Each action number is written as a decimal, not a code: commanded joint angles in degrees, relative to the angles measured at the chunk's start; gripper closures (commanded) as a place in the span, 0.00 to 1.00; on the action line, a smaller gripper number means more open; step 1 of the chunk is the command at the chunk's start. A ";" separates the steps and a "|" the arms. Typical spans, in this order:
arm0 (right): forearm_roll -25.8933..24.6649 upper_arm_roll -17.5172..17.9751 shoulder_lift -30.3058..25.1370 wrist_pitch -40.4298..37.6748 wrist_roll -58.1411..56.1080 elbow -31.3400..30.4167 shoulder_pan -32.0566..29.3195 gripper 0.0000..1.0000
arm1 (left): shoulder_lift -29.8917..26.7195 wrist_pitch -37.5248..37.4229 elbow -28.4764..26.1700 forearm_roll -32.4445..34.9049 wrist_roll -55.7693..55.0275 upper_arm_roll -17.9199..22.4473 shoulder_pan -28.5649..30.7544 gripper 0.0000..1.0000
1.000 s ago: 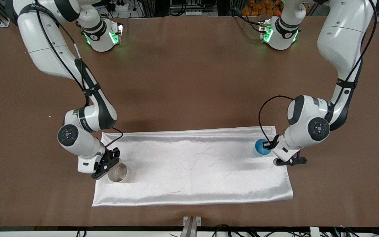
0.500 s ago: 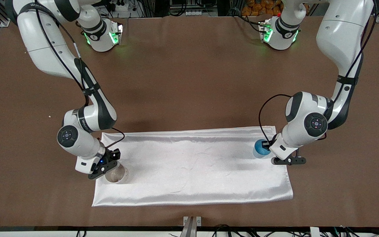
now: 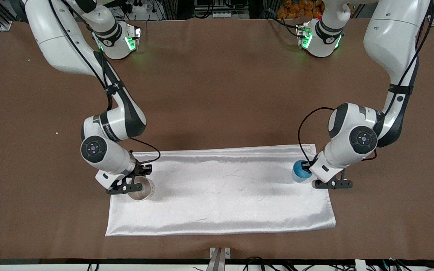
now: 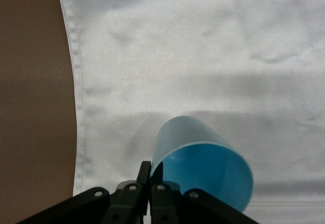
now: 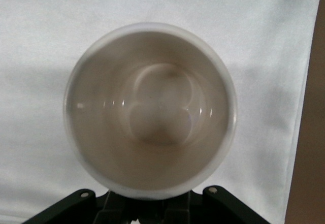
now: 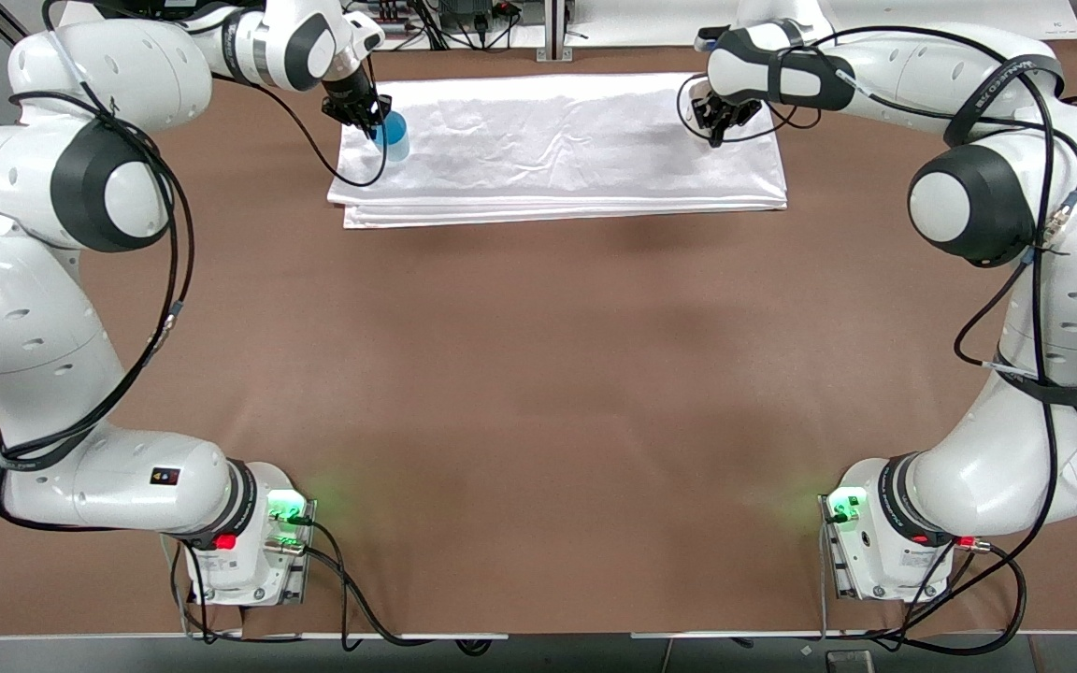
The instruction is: Place blue cup into white mug on table
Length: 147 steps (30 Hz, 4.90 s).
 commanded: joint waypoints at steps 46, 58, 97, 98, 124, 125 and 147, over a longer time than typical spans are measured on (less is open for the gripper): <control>6.15 0.17 -36.22 12.30 29.65 -43.96 11.56 1.00 | -6.88 -9.19 0.51 1.93 -7.52 -0.07 -5.04 1.00; 6.15 0.17 -35.26 14.14 35.28 -43.78 19.99 1.00 | -7.67 -9.37 0.51 1.93 -7.52 -0.07 -5.04 1.00; 1.76 -0.35 -19.79 28.65 50.14 -42.99 30.54 0.92 | -7.49 -10.95 1.47 1.84 -7.96 -0.07 -6.79 1.00; 1.76 -0.44 -19.78 28.65 50.14 -42.99 30.54 0.82 | -7.49 -10.95 1.65 1.84 -7.96 -0.07 -6.79 1.00; -2.10 -2.72 -23.48 1.26 47.52 -27.63 28.70 0.00 | -8.11 -11.04 3.06 1.23 -14.89 -0.16 -11.54 1.00; -2.89 -2.90 -23.39 -1.03 46.20 -26.13 28.09 0.00 | -8.11 -11.04 3.06 1.23 -15.33 -0.16 -11.97 1.00; -2.90 -2.90 -23.04 -4.31 -0.37 -21.72 -1.08 0.00 | -8.11 -11.04 3.50 0.70 -35.36 -0.86 -25.86 1.00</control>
